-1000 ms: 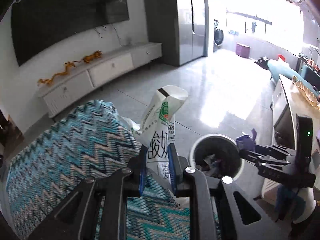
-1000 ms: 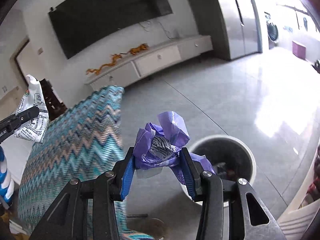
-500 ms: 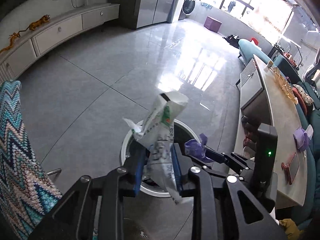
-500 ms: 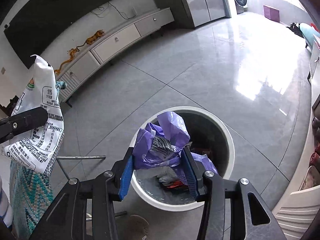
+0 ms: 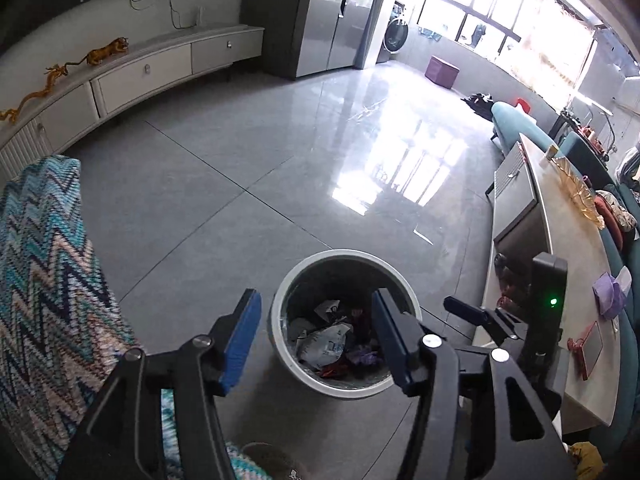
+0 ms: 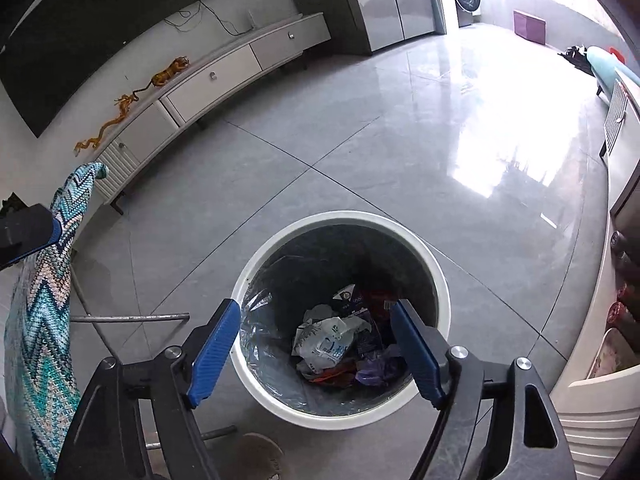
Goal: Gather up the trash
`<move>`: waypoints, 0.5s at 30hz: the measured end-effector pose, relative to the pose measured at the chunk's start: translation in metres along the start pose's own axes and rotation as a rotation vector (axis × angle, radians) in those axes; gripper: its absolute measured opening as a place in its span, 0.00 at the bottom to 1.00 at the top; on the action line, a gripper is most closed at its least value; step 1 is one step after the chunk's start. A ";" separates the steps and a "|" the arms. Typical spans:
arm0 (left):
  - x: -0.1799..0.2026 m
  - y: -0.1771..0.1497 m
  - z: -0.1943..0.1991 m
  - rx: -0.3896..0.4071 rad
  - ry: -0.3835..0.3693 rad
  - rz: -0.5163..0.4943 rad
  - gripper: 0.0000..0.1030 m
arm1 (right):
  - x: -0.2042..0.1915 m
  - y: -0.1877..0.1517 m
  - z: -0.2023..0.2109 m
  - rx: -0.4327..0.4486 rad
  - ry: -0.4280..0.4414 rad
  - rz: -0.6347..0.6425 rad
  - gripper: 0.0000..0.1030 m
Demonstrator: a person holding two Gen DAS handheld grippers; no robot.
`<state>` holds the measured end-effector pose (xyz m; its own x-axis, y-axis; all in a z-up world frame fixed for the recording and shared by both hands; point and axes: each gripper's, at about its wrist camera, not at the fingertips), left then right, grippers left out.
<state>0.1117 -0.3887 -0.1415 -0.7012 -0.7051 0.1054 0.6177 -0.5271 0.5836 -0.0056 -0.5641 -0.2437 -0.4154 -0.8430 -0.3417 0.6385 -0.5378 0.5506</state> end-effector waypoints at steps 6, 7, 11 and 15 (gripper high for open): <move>-0.037 -0.014 0.060 0.102 0.135 0.029 0.65 | -0.046 0.015 0.037 0.092 0.004 0.077 0.89; -0.044 -0.019 0.071 0.124 0.165 0.030 0.65 | -0.059 0.017 0.047 0.115 0.011 0.098 0.91; -0.076 -0.039 0.114 0.180 0.260 0.081 0.66 | -0.110 0.019 0.077 0.184 0.044 0.181 0.97; -0.106 -0.060 0.159 0.239 0.368 0.120 0.68 | -0.163 0.018 0.102 0.246 0.073 0.274 1.00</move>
Point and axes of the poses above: each gripper's, at about its wrist camera, not at the fingertips, and z roughly against the way its jaws point, x to its right, y to its top, and after that the axes turned 4 degrees about y, right-handed
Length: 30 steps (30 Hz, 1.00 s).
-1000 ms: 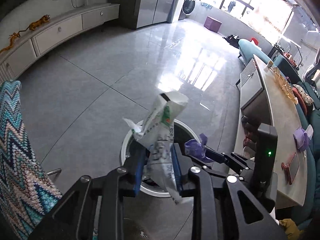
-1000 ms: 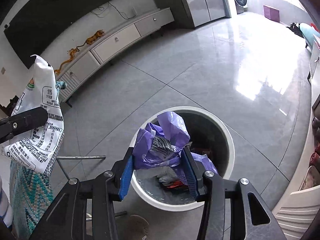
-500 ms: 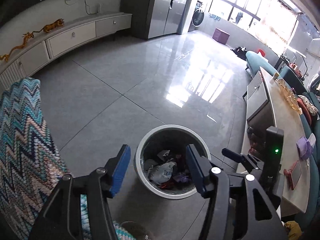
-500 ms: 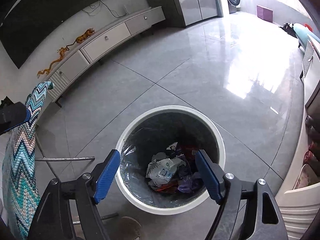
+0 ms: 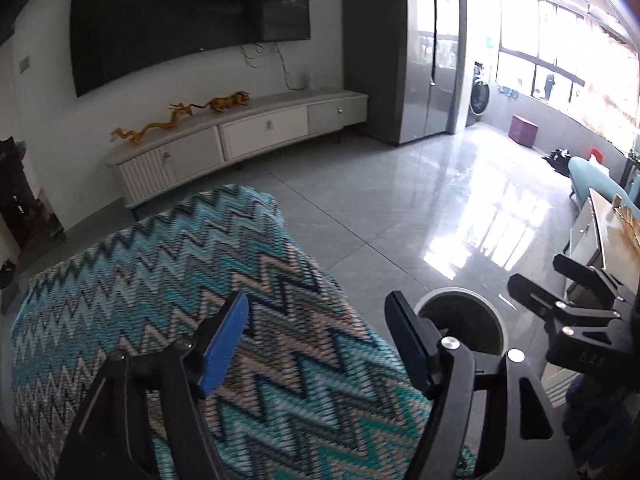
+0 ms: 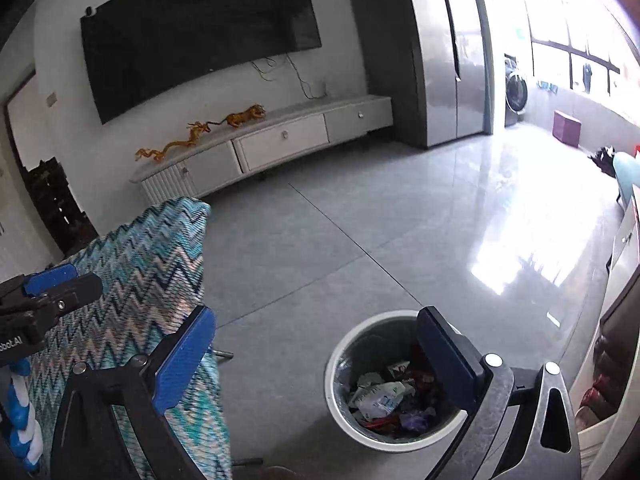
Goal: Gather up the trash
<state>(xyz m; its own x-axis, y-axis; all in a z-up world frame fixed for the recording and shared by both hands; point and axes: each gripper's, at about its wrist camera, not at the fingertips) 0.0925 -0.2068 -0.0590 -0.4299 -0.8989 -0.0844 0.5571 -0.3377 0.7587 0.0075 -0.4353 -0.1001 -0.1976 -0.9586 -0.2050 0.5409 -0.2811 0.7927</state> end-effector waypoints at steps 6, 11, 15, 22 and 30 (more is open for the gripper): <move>-0.074 -0.012 0.051 0.078 0.142 0.110 0.68 | -0.070 0.015 0.027 0.090 0.048 0.107 1.00; -0.119 -0.025 0.089 0.138 0.242 0.172 0.69 | -0.113 0.015 0.043 0.133 0.077 0.166 1.00; -0.140 -0.039 0.116 0.172 0.305 0.205 0.72 | -0.144 0.011 0.053 0.161 0.110 0.211 1.00; -0.163 -0.056 0.149 0.216 0.397 0.261 0.74 | -0.183 0.006 0.072 0.216 0.145 0.267 1.00; -0.181 -0.071 0.179 0.264 0.453 0.309 0.74 | -0.211 0.003 0.082 0.257 0.142 0.313 1.00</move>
Point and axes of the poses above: each gripper's, at about its wrist camera, not at the fingertips, and z roughly against the way its jaws point, x to its right, y to its top, and after that the axes turned 4 degrees about y, right-handed
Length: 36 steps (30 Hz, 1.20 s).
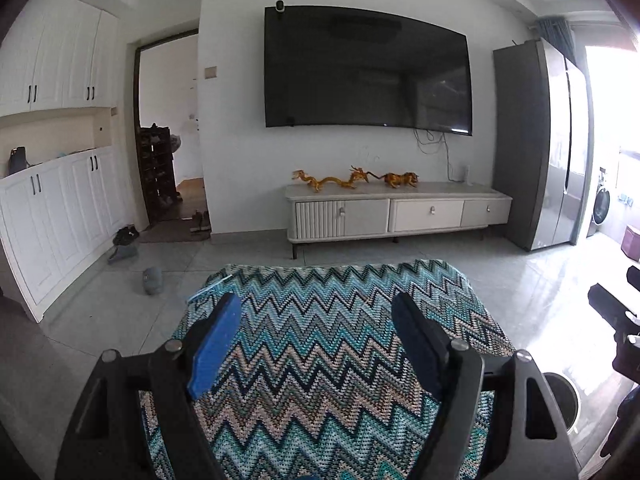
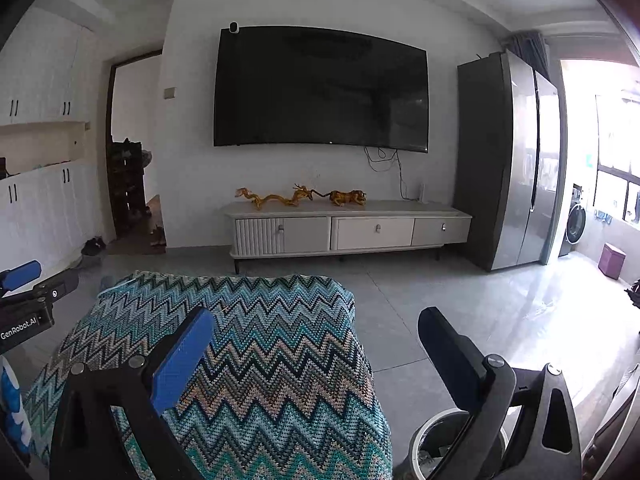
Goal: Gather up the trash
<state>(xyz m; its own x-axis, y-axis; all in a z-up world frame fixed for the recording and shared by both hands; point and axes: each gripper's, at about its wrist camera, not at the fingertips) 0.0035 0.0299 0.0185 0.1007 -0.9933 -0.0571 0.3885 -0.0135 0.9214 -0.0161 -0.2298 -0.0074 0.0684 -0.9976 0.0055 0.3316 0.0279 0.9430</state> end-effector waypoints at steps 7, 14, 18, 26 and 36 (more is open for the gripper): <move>-0.017 0.000 0.007 0.028 0.045 0.022 0.84 | -0.009 -0.002 -0.007 -0.001 -0.003 0.009 1.00; -0.016 -0.002 0.001 0.037 0.097 0.024 0.94 | -0.011 -0.003 -0.014 -0.006 -0.010 0.010 1.00; -0.014 -0.002 -0.003 0.044 0.113 0.014 0.94 | -0.009 -0.005 -0.016 -0.010 -0.017 0.005 1.00; -0.012 -0.003 -0.004 0.060 0.124 0.002 0.94 | 0.001 -0.007 -0.022 -0.013 -0.041 -0.005 1.00; -0.001 -0.003 -0.004 0.075 0.127 -0.018 0.94 | 0.011 -0.006 -0.021 0.007 -0.082 -0.006 1.00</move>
Point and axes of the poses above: each gripper's, at about its wrist camera, not at the fingertips, and z roughly against the way its jaws point, x to its right, y to its top, and after that the axes turned 4 degrees about y, right-handed
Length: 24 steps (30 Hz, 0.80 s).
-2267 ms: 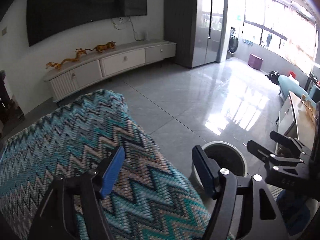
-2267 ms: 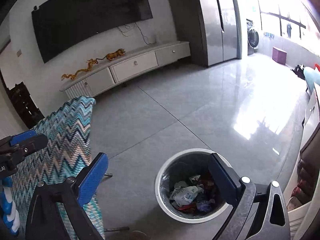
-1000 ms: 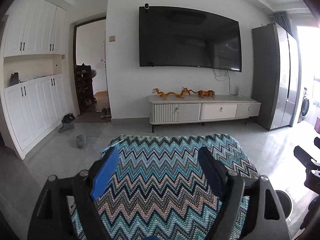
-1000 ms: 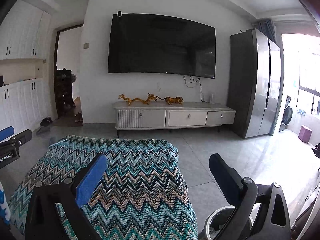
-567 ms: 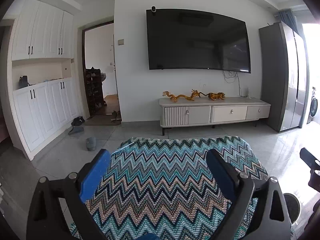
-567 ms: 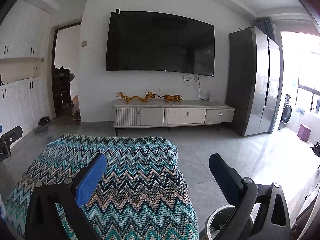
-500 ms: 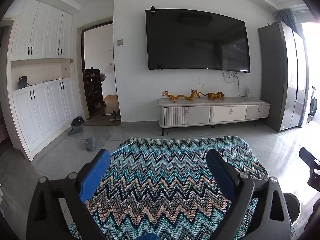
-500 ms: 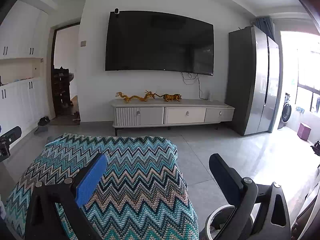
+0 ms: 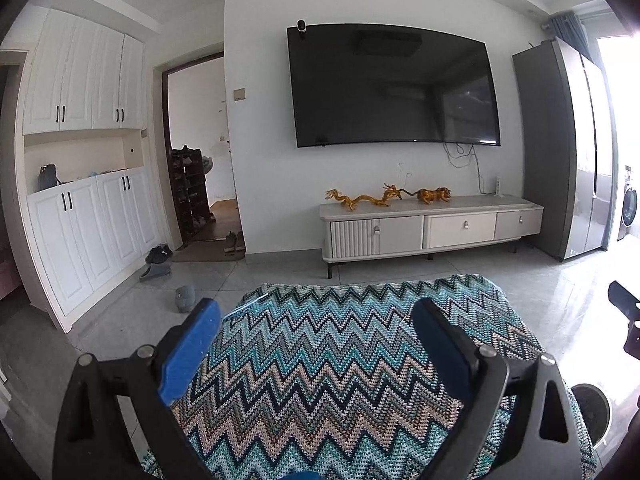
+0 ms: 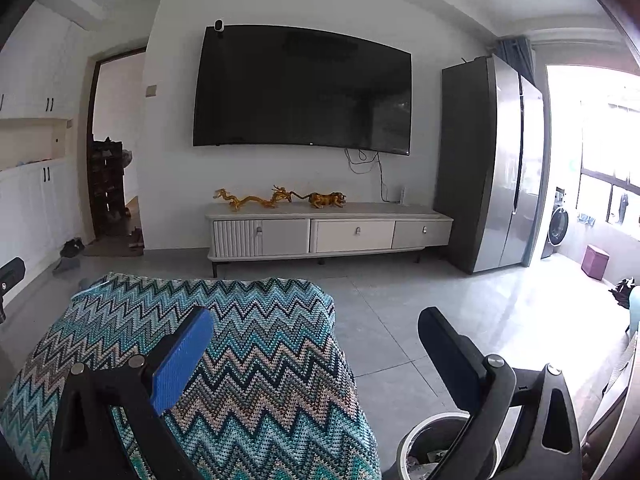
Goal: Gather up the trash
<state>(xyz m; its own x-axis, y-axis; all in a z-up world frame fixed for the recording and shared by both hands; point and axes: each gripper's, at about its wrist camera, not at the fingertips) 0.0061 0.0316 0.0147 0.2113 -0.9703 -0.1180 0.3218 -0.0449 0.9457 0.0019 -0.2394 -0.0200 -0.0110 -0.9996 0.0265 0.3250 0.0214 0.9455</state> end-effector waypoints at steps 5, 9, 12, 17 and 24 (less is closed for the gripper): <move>0.003 0.002 0.000 0.002 -0.006 -0.009 0.94 | 0.002 -0.002 0.000 -0.003 -0.001 -0.004 1.00; 0.006 0.002 0.001 0.004 -0.011 -0.013 0.94 | 0.006 -0.002 0.001 -0.002 -0.004 -0.011 1.00; 0.010 0.002 0.003 0.006 -0.015 -0.020 0.94 | 0.009 -0.003 0.003 0.004 -0.013 -0.010 1.00; 0.010 0.002 0.005 0.011 -0.015 -0.018 0.94 | 0.011 0.000 0.007 0.017 -0.026 -0.010 1.00; 0.010 0.002 0.005 0.012 -0.017 -0.015 0.94 | 0.014 0.001 0.011 0.028 -0.036 -0.014 1.00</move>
<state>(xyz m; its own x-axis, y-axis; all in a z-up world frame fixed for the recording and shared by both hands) 0.0039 0.0201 0.0166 0.1905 -0.9734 -0.1273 0.3139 -0.0625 0.9474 -0.0087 -0.2527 -0.0155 -0.0495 -0.9985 0.0244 0.2977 0.0086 0.9546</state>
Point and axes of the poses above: each gripper's, at about its wrist camera, not at the fingertips, and z roughly against the way its jaws point, x to its right, y to its top, and after that the axes turned 4 degrees about y, right-handed
